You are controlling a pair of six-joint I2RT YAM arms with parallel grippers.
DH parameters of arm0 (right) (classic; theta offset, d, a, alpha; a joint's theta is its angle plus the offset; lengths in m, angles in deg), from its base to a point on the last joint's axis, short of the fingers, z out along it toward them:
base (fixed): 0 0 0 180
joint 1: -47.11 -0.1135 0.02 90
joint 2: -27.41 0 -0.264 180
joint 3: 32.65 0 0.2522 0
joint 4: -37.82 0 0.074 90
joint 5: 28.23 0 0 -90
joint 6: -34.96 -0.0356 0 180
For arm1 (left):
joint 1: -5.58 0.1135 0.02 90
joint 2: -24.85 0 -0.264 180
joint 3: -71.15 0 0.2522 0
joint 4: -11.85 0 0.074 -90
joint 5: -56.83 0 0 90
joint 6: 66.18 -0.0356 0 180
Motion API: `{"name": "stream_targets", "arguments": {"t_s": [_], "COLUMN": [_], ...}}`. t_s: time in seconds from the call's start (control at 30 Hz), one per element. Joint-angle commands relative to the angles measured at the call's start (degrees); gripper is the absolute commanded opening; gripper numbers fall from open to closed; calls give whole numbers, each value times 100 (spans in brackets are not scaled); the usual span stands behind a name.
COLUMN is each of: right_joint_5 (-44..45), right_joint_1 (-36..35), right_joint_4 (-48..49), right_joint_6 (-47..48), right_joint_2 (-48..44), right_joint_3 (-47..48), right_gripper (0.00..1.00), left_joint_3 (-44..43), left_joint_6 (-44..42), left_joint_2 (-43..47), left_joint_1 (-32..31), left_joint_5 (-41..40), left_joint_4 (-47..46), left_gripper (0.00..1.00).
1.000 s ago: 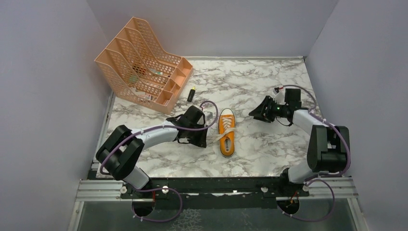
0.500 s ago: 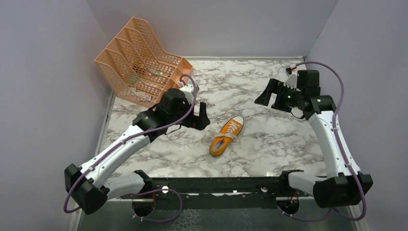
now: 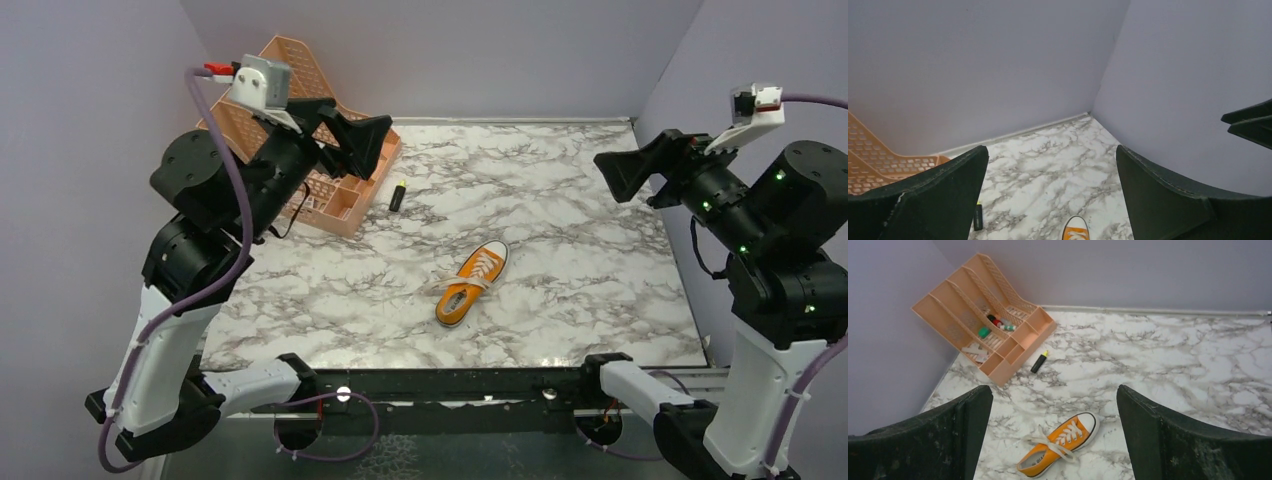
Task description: Tie the shoes
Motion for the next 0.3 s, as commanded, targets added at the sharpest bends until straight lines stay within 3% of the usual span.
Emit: {"name": "stream_targets", "arguments": {"t_s": [0.0, 0.27], "right_joint_5": [-97, -225], "right_joint_1": [3, 0], "right_joint_4": [-247, -253], "right_joint_6": [-62, -172], "right_joint_2": [226, 407], "right_joint_3": [530, 917], "right_gripper": [100, 100], "left_joint_3": [-486, -527], "left_joint_6": [-500, -516], "left_joint_2": [-135, -149], "left_joint_1": [10, -1], "left_joint_5": [-456, -418], "left_joint_4": [159, 255], "left_gripper": [99, 98]}}
